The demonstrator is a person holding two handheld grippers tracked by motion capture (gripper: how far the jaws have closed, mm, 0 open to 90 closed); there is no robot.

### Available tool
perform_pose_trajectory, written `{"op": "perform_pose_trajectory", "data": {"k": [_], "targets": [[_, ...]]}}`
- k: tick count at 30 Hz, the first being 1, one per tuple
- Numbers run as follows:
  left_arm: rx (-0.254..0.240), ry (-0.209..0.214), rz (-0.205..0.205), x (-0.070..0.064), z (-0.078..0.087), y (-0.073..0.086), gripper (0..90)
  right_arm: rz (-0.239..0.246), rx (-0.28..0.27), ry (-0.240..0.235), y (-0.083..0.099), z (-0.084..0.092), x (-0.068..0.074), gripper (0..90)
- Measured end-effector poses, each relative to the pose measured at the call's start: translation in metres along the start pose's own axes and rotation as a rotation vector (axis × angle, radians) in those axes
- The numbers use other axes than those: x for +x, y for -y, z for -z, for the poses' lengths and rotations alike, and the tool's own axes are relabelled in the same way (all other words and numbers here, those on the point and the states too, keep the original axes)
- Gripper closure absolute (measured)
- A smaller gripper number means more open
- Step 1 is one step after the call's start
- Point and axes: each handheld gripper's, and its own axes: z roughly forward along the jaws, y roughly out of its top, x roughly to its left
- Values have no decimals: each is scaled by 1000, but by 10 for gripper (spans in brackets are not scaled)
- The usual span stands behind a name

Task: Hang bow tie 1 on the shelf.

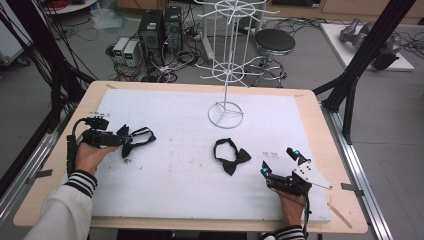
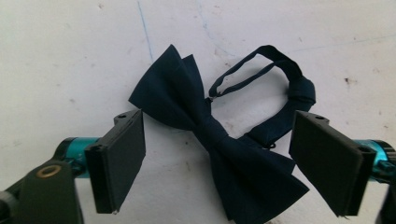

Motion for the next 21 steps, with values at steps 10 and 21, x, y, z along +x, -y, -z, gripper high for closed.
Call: {"op": "perform_pose_trajectory", "data": {"k": [10, 21], "targets": [[75, 5, 18, 0, -4, -16, 198, -4, -1, -3, 0, 0, -1, 22], [140, 11, 42, 0, -9, -24, 236, -6, 0, -3, 0, 0, -1, 22]]}}
